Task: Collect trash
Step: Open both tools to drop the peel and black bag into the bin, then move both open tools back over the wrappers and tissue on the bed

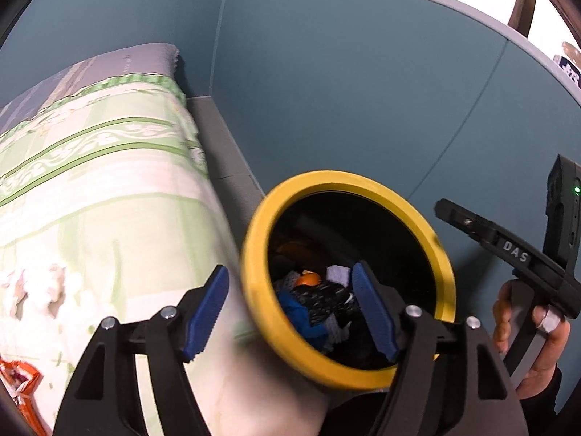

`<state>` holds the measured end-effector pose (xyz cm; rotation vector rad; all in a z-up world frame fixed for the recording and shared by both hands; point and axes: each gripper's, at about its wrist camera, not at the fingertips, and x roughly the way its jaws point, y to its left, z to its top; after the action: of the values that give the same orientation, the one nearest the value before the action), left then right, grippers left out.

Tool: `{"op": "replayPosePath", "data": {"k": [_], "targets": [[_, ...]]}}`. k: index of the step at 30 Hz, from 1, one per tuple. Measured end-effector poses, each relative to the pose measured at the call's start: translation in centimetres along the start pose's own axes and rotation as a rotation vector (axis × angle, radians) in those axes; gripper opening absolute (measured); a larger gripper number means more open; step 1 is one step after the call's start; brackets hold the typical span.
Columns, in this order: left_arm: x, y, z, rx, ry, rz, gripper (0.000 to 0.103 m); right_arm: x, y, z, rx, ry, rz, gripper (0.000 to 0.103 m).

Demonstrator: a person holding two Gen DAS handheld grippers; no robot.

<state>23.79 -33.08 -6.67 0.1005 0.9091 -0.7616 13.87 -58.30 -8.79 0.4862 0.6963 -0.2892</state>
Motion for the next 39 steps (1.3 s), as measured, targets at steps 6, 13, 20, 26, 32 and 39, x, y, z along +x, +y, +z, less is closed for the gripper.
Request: {"op": "replayPosePath", "data": {"k": [6,13,20,26,32,39], "targets": [[-2.9,3.6,-0.7,-0.071,-0.029,0.051,0.074,-1.0,2.5,-0.3,-0.038,-0.004,0.040,0.072],[-8.0,7.5,-2.5,-0.111,-0.099,0.135,0.078,-2.4,7.3,-0.1,-0.121,-0.018,0.117,0.080],[-11.6,12.5,-4.6,-0.179,-0.136,0.223,0.080,-1.4,14.6,-0.5,-0.240,0.009,0.243,0.080],[-14.8,17.8,-7.0,-0.261,-0.128,0.303,0.080,0.7,22.0,-1.5,-0.401,0.062,0.325,0.080],[-16.3,21.3,-10.1,-0.320,-0.089,0.352,0.081,3.8,28.0,-2.9,-0.535,0.138,0.372,0.080],[-15.0,24.5,-12.8,-0.361,-0.009,0.372,0.081,8.4,33.0,-5.3,-0.688,0.242,0.402,0.080]]}}
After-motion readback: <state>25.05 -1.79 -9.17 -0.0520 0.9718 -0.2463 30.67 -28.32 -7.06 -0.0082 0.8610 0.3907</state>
